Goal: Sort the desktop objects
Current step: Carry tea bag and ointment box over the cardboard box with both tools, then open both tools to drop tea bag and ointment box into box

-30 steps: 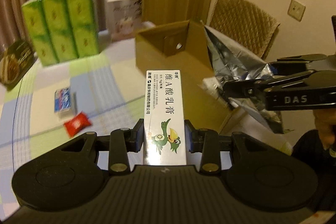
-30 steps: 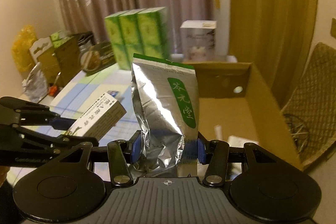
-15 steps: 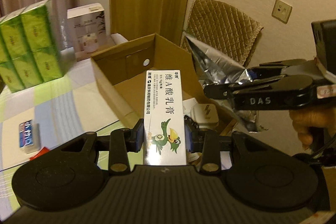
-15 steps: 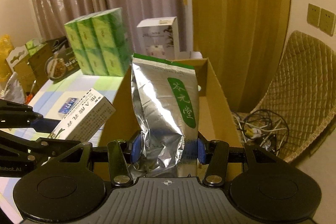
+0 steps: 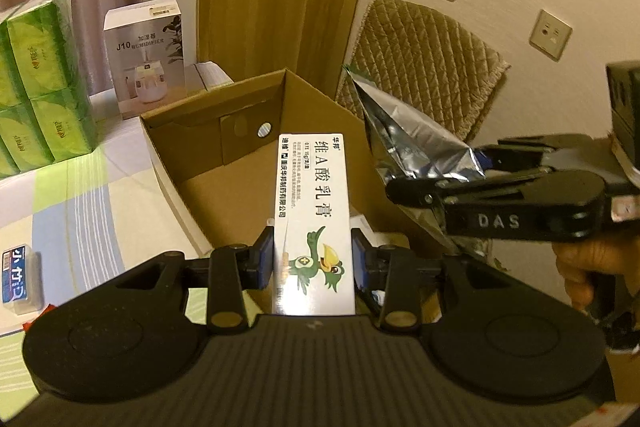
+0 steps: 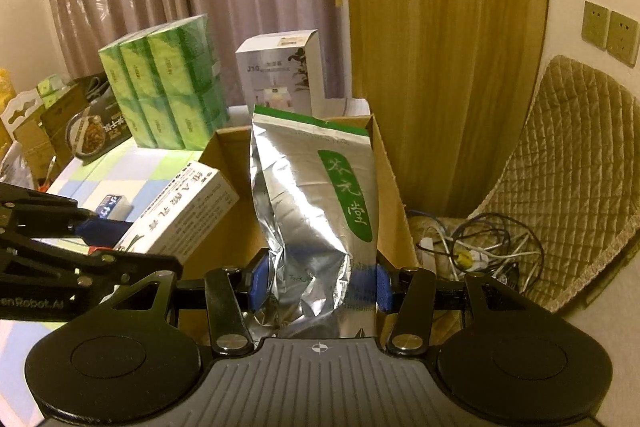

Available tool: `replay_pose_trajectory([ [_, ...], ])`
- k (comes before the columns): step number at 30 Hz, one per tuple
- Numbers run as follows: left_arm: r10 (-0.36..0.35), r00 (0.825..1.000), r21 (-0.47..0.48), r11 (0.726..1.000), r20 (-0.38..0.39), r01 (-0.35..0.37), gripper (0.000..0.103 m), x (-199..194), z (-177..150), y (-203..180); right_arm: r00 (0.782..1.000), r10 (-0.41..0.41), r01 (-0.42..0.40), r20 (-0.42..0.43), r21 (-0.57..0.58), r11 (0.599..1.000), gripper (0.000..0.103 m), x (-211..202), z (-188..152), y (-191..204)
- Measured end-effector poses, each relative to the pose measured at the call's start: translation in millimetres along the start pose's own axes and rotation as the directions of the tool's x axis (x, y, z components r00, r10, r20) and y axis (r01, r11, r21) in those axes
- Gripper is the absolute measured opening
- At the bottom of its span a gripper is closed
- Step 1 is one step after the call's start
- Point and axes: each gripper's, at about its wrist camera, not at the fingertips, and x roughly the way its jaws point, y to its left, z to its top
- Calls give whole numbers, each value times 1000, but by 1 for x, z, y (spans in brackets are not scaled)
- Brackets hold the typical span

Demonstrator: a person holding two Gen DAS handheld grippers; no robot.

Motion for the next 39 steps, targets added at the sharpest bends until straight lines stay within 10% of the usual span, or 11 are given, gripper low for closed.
replay_pose_trajectory([
  [23, 65, 997, -89, 994, 42, -61, 48, 12, -2, 34, 999, 38, -36, -33, 42, 998, 49, 35, 6, -3],
  [26, 74, 996, -107, 992, 52, -68, 50, 3, -8, 38, 998, 59, -60, 26, 61, 996, 74, 34, 13, -1],
  [39, 107, 991, -164, 982, 76, -93, 62, -37, -41, 57, 997, 57, -62, 58, 93, 994, 85, -6, -7, 18],
])
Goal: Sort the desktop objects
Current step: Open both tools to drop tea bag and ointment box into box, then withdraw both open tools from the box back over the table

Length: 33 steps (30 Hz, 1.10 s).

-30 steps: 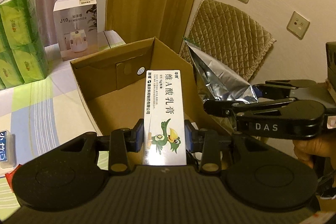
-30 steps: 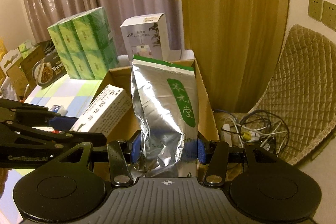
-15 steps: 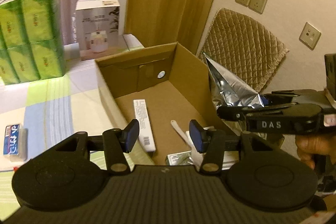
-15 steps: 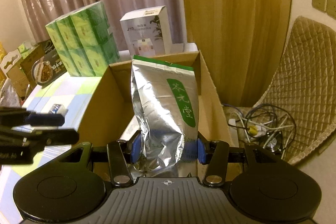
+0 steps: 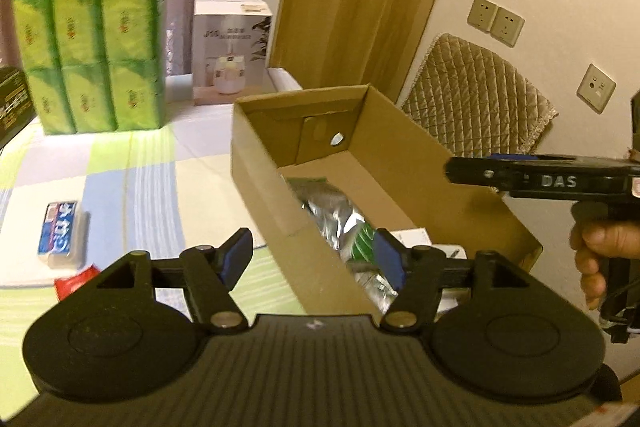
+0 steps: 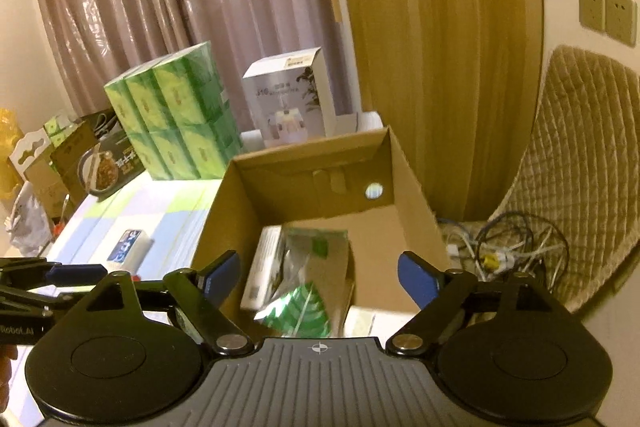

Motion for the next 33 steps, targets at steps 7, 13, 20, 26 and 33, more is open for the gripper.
replay_pose_trajectory([
  [7, 38, 999, -34, 999, 10, -38, 68, -31, -26, 22, 999, 44, -44, -11, -13, 999, 91, -19, -20, 34],
  [13, 98, 995, -43, 994, 8, -97, 76, -63, -56, 48, 995, 101, -101, -5, -58, 993, 97, -32, -31, 76],
  [20, 177, 984, -96, 979, -28, -179, 83, -95, -95, 98, 985, 171, -174, -29, -133, 976, 100, -32, -37, 129],
  [26, 239, 970, -85, 967, -35, -241, 90, -115, -113, 130, 977, 202, -210, -62, -177, 961, 101, -23, -42, 162],
  [33, 236, 971, -76, 968, -38, -238, 91, -115, -120, 158, 970, 213, -234, -115, -223, 946, 101, -3, -45, 188],
])
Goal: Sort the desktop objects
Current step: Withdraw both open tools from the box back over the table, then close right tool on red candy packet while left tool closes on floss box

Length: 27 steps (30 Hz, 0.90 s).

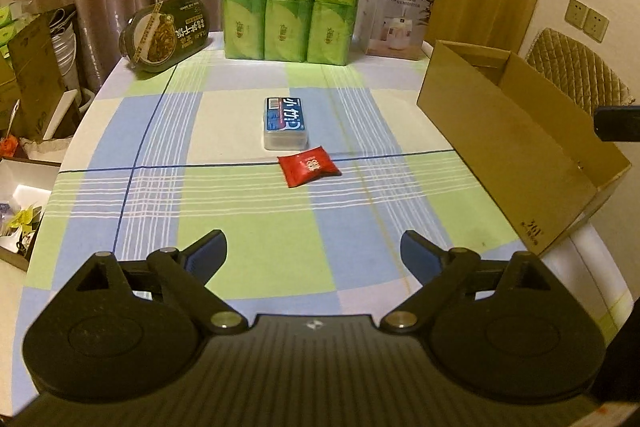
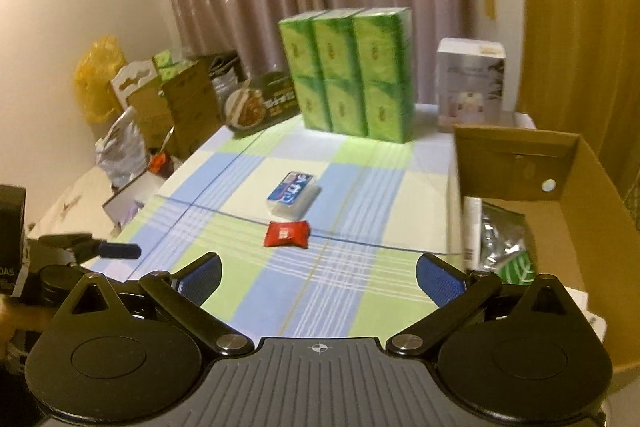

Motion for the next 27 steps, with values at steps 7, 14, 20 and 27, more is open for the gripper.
replay_pose_trajectory([
  [7, 7, 999, 120, 993, -39, -2, 91, 23, -2, 10, 998, 10, -16, -68, -81, 997, 101, 42, 1, 15],
  [14, -2, 998, 140, 990, -70, 12, 91, 51, -2, 29, 992, 12, -47, -123, -283, 958, 100, 88, 3, 33],
  [20, 2, 996, 190, 982, -84, 14, 91, 81, 9, 44, 985, 6, -87, -171, -472, 877, 86, 136, 5, 42],
  [27, -5, 997, 210, 978, -73, 20, 91, 117, 28, 63, 970, 12, -158, -244, -591, 791, 70, 195, 8, 42],
])
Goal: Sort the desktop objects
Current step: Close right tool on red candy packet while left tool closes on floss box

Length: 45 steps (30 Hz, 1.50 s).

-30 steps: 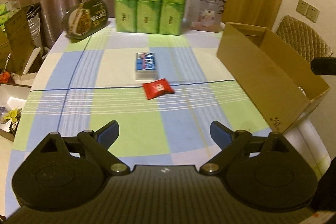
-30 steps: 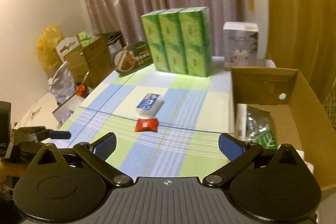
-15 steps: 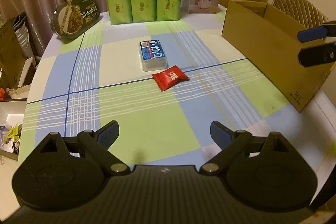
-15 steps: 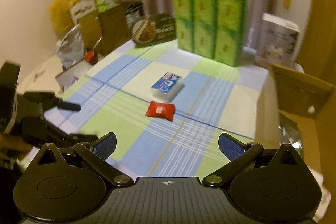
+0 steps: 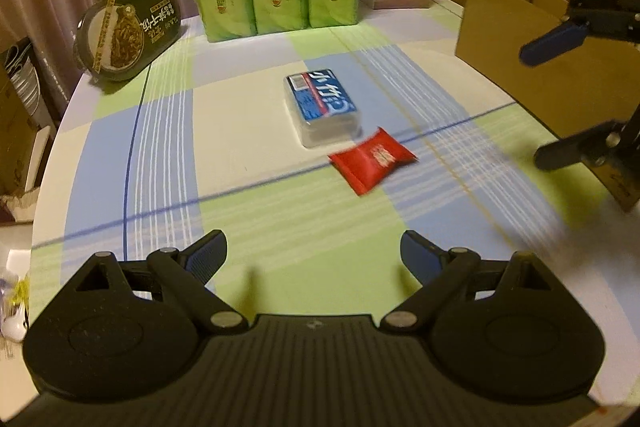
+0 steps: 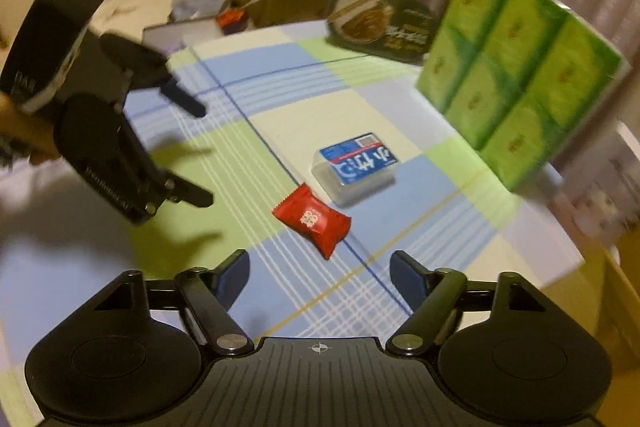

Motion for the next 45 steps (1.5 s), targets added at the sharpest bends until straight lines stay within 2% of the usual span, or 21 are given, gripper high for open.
replay_pose_trajectory([
  [3, -25, 1000, 50, 998, 9, 25, 91, 14, 7, 6, 1000, 20, -22, -23, -82, 996, 66, 20, 7, -2],
  [8, -39, 999, 185, 982, 26, 33, 91, 31, 16, 5, 998, 38, -47, -55, -186, 981, 57, 49, 18, -3],
  [11, -38, 999, 197, 980, 31, 31, 91, 40, 21, 9, 997, 43, -59, -71, -245, 968, 54, 65, 23, -1],
  [14, -45, 998, 200, 979, 34, 37, 91, 43, 24, 13, 993, 55, -86, -104, -328, 941, 53, 81, 24, 3],
  [17, -45, 998, 209, 977, 32, 37, 91, 45, 25, 18, 987, 52, -114, -151, -435, 893, 52, 96, 21, 10],
  [20, -45, 998, 257, 966, 41, 33, 91, 45, 27, 20, 983, 64, -139, -171, -470, 871, 52, 102, 21, 10],
  [27, -50, 997, 292, 956, 51, 33, 91, 46, 30, 23, 976, 99, -176, -192, -446, 878, 50, 112, 33, -1],
  [29, -53, 997, 291, 956, 52, 35, 91, 46, 30, 23, 973, 112, -191, -202, -434, 880, 42, 114, 37, -3],
  [31, -53, 997, 290, 956, 54, 35, 91, 46, 29, 23, 969, 126, -205, -211, -409, 889, 38, 113, 39, -4],
  [35, -57, 997, 276, 960, 53, 40, 91, 47, 30, 25, 962, 170, -228, -214, -287, 930, 26, 109, 40, -15],
  [45, -71, 996, 187, 981, 54, 59, 91, 46, 44, 24, 965, 117, -127, -235, -27, 991, 24, 88, 28, -45],
])
